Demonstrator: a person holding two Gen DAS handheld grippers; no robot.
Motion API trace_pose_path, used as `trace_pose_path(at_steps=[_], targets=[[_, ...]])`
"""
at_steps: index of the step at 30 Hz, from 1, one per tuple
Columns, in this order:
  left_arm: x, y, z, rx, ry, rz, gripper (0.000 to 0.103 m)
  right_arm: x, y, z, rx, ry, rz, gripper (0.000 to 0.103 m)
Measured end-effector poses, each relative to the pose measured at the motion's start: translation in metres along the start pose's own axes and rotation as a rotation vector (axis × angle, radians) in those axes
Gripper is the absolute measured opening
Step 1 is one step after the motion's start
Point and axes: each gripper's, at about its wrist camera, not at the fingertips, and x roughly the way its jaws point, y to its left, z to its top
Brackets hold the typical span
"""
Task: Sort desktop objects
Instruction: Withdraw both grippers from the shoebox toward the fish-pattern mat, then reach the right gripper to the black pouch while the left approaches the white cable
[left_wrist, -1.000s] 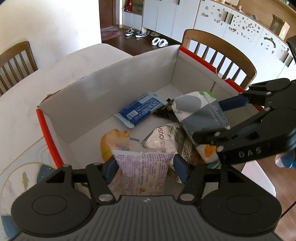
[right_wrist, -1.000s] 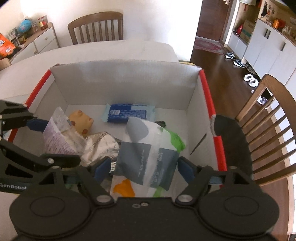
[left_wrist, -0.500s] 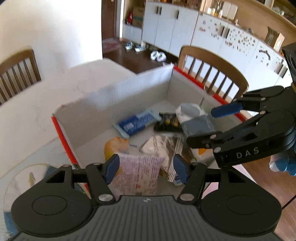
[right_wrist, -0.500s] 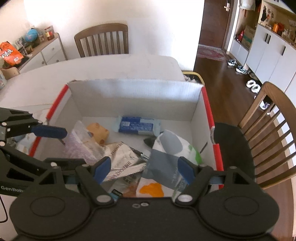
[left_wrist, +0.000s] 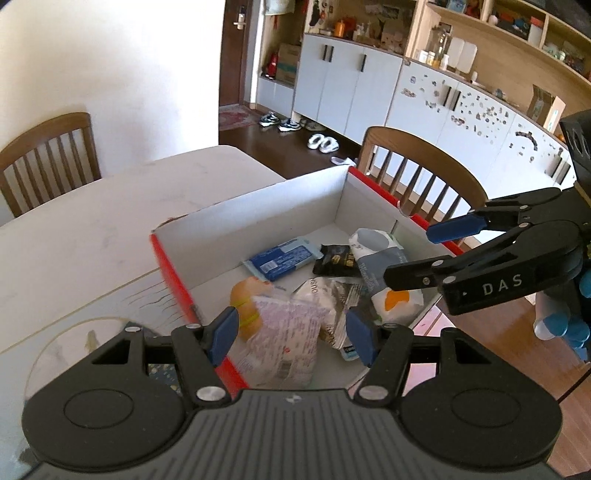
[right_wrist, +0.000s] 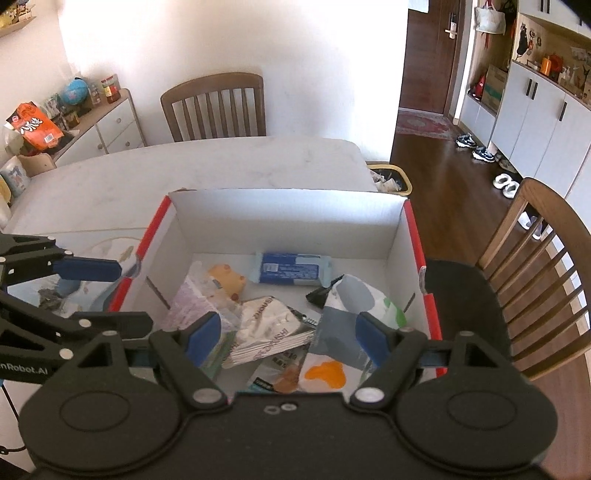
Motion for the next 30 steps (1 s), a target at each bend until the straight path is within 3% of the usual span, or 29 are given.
trace_pose_path(at_steps=[20, 30], targets=[[-0.072, 0.059, -0.055, -0.103, -0.051, 0.068, 0.063, -0.010, 0.073, -0.003, -0.047, -0.047, 0.037, 0.081], [-0.094, 0.088, -0.079, -0.095, -0.048, 0.038, 0.063, -0.001, 0.122, -0.002, -0.059, -0.046, 0.040, 0.081]])
